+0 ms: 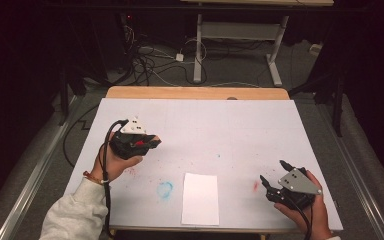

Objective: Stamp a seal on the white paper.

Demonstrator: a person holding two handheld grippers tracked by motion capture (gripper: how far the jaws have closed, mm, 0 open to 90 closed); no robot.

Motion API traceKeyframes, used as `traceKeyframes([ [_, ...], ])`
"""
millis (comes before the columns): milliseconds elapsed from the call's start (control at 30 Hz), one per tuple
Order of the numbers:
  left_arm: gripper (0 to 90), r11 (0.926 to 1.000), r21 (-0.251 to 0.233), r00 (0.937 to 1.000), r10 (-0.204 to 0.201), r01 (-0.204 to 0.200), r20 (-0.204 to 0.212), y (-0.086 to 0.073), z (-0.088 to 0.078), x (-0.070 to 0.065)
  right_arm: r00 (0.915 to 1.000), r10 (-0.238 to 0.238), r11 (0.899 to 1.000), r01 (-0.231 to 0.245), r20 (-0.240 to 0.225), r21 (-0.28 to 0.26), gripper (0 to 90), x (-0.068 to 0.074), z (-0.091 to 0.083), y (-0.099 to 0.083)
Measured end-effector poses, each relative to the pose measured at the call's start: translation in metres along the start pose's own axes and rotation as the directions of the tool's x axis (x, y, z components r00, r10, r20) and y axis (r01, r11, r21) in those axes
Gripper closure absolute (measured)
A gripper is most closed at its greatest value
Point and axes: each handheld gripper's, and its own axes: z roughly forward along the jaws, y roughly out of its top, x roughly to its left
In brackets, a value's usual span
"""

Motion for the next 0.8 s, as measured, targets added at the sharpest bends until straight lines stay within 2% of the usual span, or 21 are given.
traceKeyframes([
  [367, 73.7, 0.9980, 0.002, 0.9971, 0.063, -0.064, 0.042, 0.006, 0.007, -0.023, 1.0000, -0.001, 1.000, 0.001, 0.000, 0.001, 25.9, 0.000, 0.000, 0.000],
  [800, 73.7, 0.9864, 0.015, 0.9822, 0.162, -0.164, 0.096, 0.012, 0.014, -0.055, 1.0000, -0.003, 1.000, 0.003, 0.001, 0.001, 25.9, 0.000, -0.001, 0.000],
])
